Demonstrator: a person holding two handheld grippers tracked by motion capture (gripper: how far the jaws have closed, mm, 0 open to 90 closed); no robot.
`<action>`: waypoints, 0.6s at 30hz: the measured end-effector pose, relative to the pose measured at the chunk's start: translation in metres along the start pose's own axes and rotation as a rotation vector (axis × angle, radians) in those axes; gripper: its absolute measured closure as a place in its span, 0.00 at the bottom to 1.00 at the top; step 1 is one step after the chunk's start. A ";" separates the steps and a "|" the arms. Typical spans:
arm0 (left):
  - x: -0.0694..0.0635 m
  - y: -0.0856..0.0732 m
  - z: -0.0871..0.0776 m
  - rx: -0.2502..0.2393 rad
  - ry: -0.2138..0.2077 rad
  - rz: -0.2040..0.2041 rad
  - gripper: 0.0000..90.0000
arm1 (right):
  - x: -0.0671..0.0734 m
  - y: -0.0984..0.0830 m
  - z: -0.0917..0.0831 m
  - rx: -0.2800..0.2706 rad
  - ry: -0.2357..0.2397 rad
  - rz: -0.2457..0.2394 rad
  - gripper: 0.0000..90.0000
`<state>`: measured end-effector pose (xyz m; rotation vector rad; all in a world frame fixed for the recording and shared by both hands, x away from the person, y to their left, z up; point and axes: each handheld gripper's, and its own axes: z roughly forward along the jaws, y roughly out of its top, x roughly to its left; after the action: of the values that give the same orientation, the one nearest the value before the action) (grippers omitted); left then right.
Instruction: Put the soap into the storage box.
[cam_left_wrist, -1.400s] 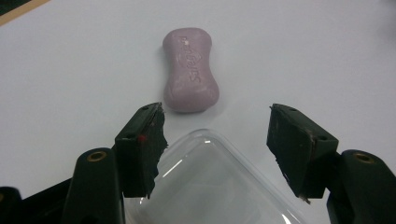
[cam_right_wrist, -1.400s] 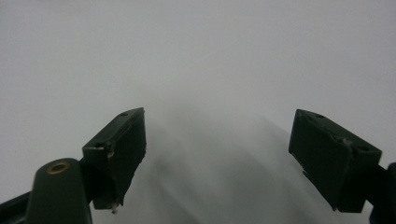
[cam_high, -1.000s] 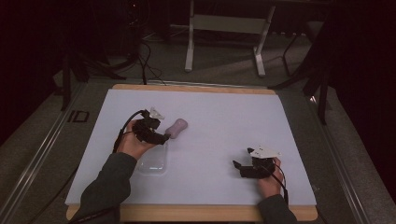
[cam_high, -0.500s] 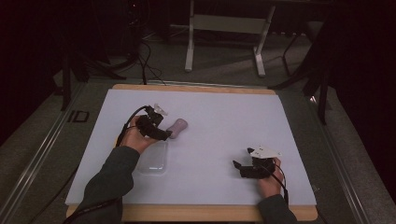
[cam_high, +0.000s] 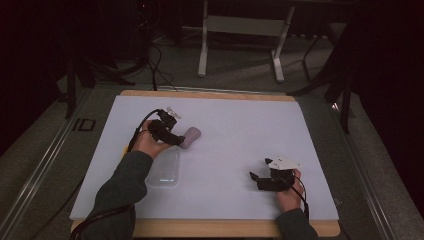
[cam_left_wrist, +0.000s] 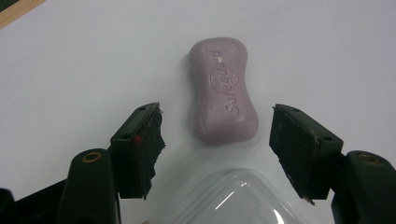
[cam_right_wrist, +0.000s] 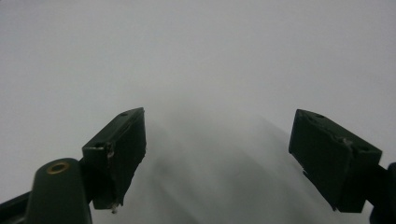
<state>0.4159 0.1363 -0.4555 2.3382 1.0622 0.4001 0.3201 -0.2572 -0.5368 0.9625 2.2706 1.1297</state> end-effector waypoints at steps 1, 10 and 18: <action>0.000 0.001 0.001 0.002 0.001 0.004 0.38 | 0.000 0.000 0.000 0.000 0.001 -0.001 0.20; -0.003 0.010 0.015 0.026 -0.008 0.010 0.37 | 0.000 0.000 0.000 -0.002 0.001 0.000 0.21; -0.004 0.020 0.025 0.051 -0.011 0.014 0.37 | 0.000 0.000 -0.001 -0.005 0.002 0.000 0.21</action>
<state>0.4368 0.1133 -0.4643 2.3910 1.0635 0.3682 0.3195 -0.2574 -0.5367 0.9604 2.2681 1.1361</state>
